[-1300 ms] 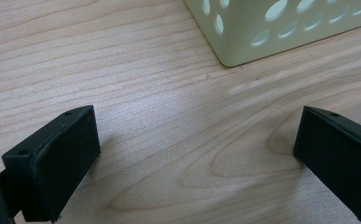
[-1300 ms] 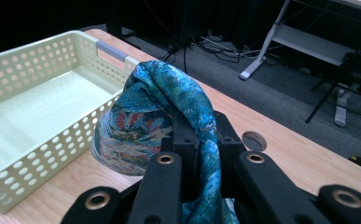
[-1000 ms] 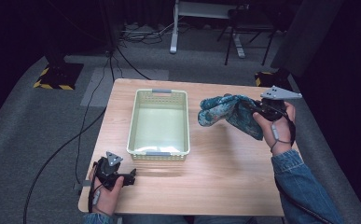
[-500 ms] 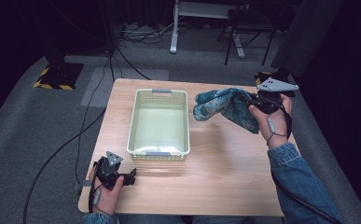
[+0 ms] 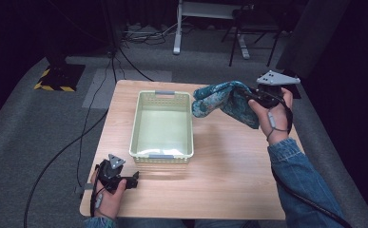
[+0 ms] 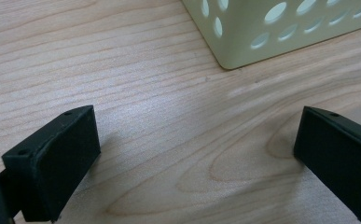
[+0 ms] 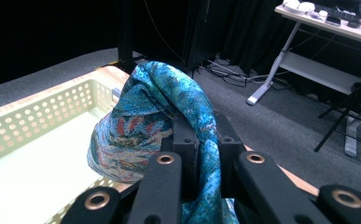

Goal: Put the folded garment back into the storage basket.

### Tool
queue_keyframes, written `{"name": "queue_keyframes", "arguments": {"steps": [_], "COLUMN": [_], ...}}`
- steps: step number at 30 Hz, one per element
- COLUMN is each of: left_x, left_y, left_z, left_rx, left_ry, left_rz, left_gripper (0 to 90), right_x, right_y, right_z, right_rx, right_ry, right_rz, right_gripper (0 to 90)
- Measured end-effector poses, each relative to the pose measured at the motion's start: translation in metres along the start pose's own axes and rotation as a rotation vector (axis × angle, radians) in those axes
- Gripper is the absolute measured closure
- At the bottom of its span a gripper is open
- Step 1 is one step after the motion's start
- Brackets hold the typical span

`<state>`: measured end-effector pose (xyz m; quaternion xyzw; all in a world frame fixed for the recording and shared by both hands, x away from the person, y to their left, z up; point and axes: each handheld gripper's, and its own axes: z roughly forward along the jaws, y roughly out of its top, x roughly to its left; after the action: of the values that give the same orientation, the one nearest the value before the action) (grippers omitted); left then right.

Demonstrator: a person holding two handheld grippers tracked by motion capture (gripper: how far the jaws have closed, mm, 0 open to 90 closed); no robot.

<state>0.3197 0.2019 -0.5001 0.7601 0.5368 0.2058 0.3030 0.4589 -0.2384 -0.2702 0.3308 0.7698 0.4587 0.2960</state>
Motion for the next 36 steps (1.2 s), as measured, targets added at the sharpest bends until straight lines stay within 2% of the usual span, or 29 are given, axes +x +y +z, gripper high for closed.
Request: {"name": "queue_keyframes", "arguments": {"steps": [16, 21, 22, 36], "left_x": [0.000, 0.000, 0.000, 0.000], "left_y": [0.000, 0.000, 0.000, 0.000], "left_z": [0.000, 0.000, 0.000, 0.000], "left_rx": [0.000, -0.001, -0.001, 0.000], "left_ry": [0.001, 0.001, 0.001, 0.001], "left_rz": [0.003, 0.001, 0.002, 0.002], "left_gripper": [0.1, 0.1, 0.1, 0.1], "right_x": [0.013, 0.013, 0.017, 0.032], "right_y": [0.022, 0.023, 0.029, 0.042], "right_z": [0.011, 0.011, 0.017, 0.035], "right_rx": [-0.033, -0.033, -0.039, -0.052], "right_ry": [0.023, 0.025, 0.035, 0.064], "right_rz": [-0.016, -0.015, -0.015, -0.026], "right_gripper": [83.1, 83.1, 83.1, 83.1]}}
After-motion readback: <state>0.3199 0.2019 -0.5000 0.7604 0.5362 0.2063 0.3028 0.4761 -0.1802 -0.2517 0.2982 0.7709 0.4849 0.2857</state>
